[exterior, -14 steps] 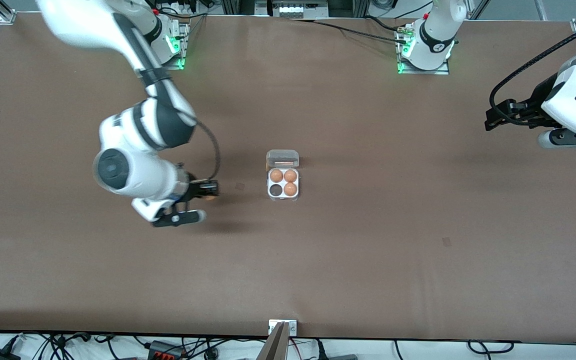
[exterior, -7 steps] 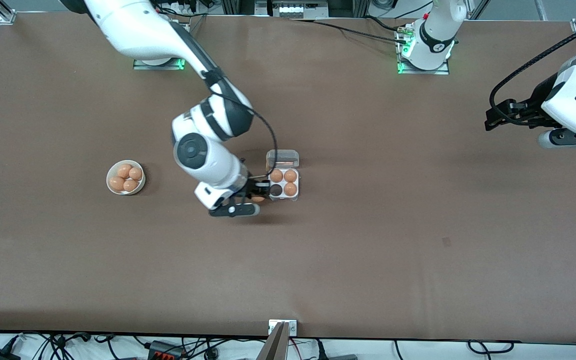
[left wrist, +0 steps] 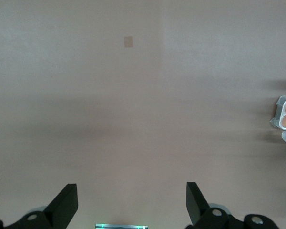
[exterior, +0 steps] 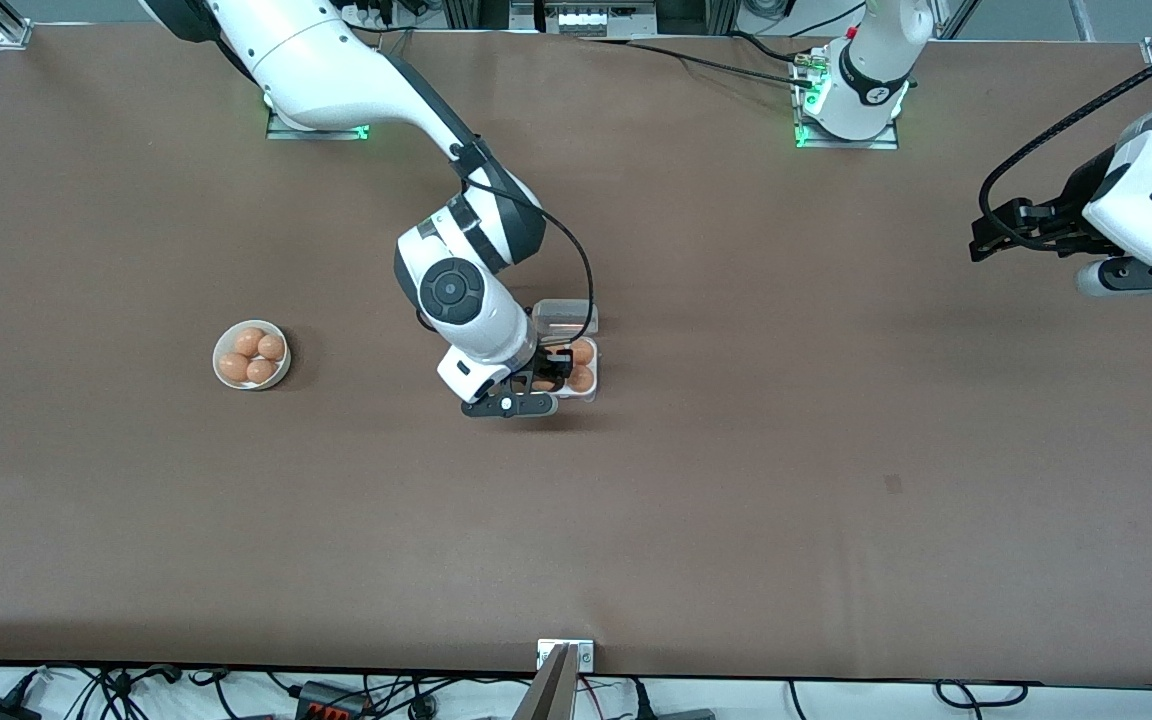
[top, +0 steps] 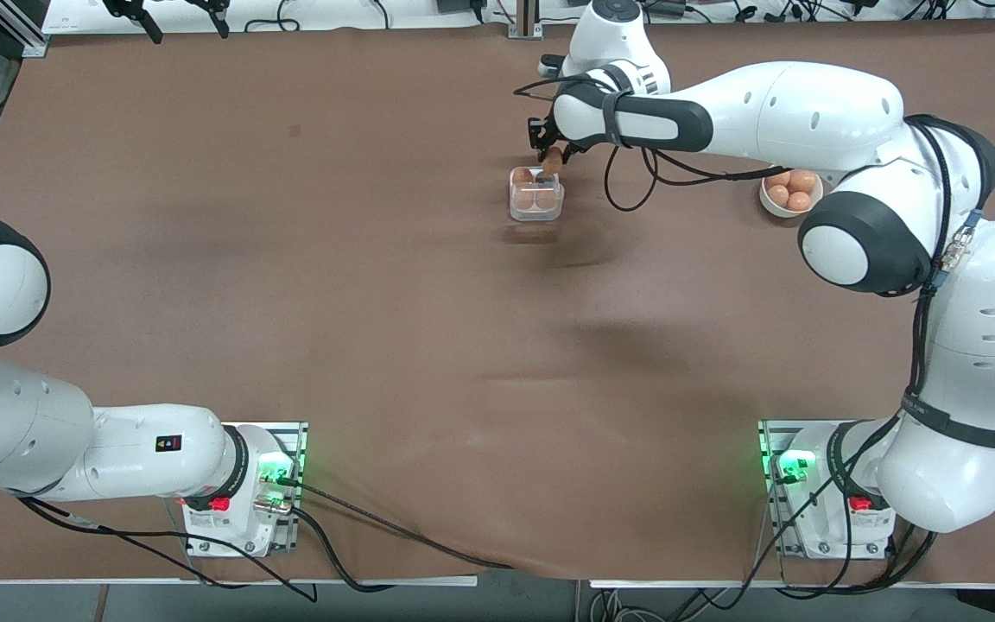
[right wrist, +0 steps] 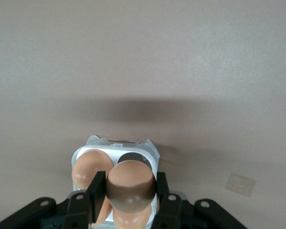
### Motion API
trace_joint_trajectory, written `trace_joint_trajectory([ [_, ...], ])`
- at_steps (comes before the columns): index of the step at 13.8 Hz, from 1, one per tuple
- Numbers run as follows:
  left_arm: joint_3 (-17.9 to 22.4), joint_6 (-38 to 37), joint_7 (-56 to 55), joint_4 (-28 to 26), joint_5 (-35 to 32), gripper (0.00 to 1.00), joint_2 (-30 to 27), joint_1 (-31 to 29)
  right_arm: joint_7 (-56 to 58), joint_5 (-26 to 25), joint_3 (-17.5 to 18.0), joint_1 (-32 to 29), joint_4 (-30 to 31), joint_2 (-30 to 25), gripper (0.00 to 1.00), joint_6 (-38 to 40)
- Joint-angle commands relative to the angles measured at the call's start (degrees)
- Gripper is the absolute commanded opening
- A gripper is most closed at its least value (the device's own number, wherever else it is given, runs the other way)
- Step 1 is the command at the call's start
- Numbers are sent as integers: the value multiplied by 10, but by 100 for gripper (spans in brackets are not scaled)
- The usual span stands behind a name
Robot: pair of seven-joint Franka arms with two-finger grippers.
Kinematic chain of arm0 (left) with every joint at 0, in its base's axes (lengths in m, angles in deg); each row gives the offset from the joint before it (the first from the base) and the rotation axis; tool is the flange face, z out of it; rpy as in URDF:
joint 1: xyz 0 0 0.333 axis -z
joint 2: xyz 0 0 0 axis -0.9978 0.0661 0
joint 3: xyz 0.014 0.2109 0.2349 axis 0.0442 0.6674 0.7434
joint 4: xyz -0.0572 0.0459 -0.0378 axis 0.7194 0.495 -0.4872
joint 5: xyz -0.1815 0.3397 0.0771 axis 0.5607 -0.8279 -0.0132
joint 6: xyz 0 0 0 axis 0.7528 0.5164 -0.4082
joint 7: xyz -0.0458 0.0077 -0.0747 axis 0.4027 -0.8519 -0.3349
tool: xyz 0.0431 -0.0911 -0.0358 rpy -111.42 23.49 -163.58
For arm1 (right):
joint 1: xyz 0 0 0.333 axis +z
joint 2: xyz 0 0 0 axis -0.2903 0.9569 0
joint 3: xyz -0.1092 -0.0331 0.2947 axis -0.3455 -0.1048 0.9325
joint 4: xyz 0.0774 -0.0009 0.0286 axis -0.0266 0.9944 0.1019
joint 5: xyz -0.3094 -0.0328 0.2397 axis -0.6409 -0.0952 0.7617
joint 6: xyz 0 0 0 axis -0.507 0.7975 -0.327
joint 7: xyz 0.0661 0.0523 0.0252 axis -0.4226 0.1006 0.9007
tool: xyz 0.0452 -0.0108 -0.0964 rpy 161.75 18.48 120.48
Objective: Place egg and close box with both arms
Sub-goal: 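Lower the egg into the empty slot and open the right gripper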
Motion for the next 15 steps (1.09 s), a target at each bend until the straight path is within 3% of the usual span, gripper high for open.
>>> trace_joint_trajectory([
  [1, -2, -1, 3, -4, -13, 100, -8, -1, -26, -8, -6, 15, -6, 13, 11, -13],
  [6, -2, -1, 3, -4, -13, 100, -8, -1, -26, -9, -6, 15, -5, 25, 12, -24],
  [7, -2, -1, 3, -4, -13, 100, -8, -1, -26, -9, -6, 15, -5, 26, 23, -24],
  [8, -2, -1, 3, -4, -13, 100, -8, -1, -30, -8, -6, 15, -5, 26, 72, -24],
  [9, -2, -1, 3, -4, -13, 100, -8, -1, -37, -8, -7, 15, -7, 22, 100, -24],
  [13, -2, -1, 3, -4, -13, 100, -8, -1, -44, -18, -12, 12, -7, -8, 100, -18],
  [15, -2, -2, -1, 3, -13, 100, 0, 2, -44, -42, -24, 13, -7, -46, 100, 28],
])
